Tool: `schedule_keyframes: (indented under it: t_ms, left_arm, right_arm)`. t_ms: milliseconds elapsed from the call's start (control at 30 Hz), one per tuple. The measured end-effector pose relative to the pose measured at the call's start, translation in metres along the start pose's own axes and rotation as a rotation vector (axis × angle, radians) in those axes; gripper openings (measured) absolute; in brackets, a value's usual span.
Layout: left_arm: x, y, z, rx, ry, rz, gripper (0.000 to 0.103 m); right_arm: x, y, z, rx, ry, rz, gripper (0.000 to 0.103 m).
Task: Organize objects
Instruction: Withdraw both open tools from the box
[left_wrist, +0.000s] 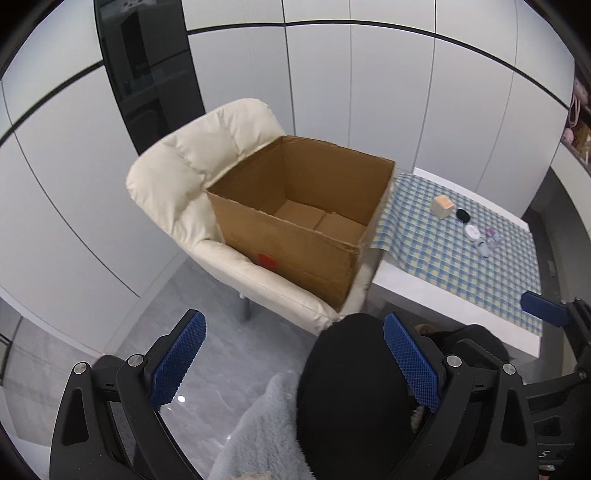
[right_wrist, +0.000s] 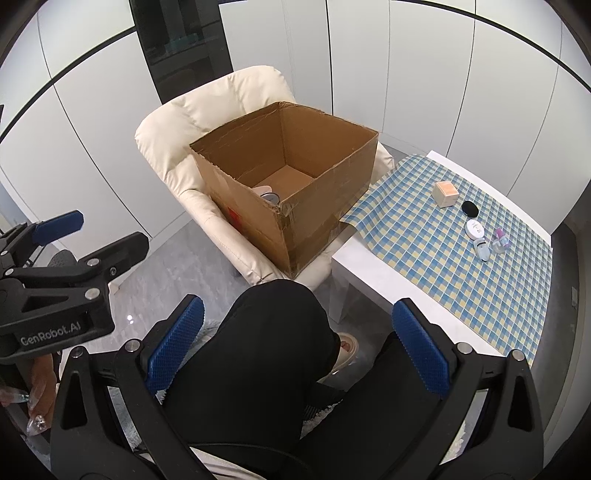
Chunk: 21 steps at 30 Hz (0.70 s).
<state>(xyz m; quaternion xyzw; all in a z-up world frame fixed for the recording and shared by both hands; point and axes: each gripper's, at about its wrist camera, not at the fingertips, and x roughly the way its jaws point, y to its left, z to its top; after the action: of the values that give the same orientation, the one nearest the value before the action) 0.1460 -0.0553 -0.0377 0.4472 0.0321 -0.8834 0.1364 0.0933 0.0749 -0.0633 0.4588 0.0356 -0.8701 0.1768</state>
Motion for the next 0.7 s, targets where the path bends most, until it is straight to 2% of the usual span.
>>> schedule_keyframes:
  t_ms: [367,700]
  left_arm:
    - [0.004,-0.008,0.004,0.020,0.002,-0.015,0.098]
    - [0.008,-0.038,0.011,0.086,0.001,-0.065,0.098]
  right_arm:
    - [-0.006,-0.013,0.000,0.032,-0.011,-0.026,0.103]
    - [-0.020,-0.043,-0.009,0.112,-0.024,-0.072,0.103]
